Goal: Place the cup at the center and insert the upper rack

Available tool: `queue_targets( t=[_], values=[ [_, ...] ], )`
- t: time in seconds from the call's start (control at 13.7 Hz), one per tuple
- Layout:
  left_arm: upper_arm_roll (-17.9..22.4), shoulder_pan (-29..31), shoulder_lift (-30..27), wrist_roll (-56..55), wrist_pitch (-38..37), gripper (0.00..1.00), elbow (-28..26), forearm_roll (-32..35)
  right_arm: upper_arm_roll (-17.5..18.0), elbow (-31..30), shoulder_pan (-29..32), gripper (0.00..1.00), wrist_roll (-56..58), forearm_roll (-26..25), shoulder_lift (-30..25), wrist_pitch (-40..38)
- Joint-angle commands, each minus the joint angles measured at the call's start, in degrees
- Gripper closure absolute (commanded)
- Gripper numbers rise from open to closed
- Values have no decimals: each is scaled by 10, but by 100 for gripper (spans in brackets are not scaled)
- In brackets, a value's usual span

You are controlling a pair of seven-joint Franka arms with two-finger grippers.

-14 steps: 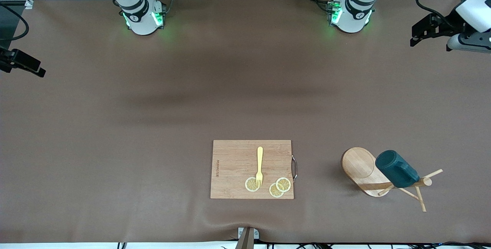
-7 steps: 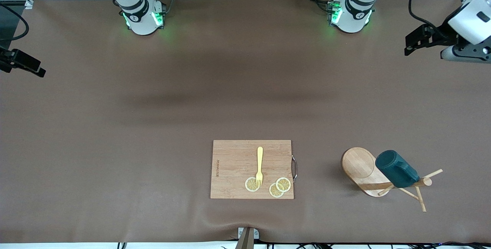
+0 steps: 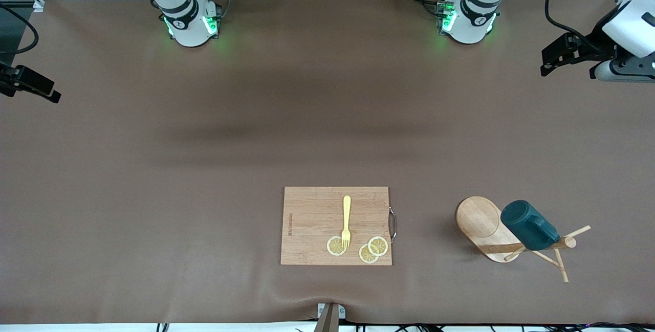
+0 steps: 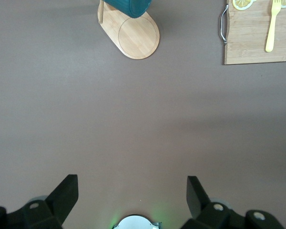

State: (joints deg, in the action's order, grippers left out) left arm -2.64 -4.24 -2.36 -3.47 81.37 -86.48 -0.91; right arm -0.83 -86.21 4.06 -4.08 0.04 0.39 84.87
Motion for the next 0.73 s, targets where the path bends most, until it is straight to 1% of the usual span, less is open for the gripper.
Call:
queue_targets(
  t=[0.0,0.29,0.66],
  values=[
    [-3,5,3,-5,-5,0,21,12,7,10,11,0,3,3,3,-8],
    [-4,-1,3,-7,9,0,20,15,7,10,12,0,3,3,3,-8],
    [-4,-2,3,-8,9,0,19,14,7,10,11,0,3,3,3,-8]
  ],
)
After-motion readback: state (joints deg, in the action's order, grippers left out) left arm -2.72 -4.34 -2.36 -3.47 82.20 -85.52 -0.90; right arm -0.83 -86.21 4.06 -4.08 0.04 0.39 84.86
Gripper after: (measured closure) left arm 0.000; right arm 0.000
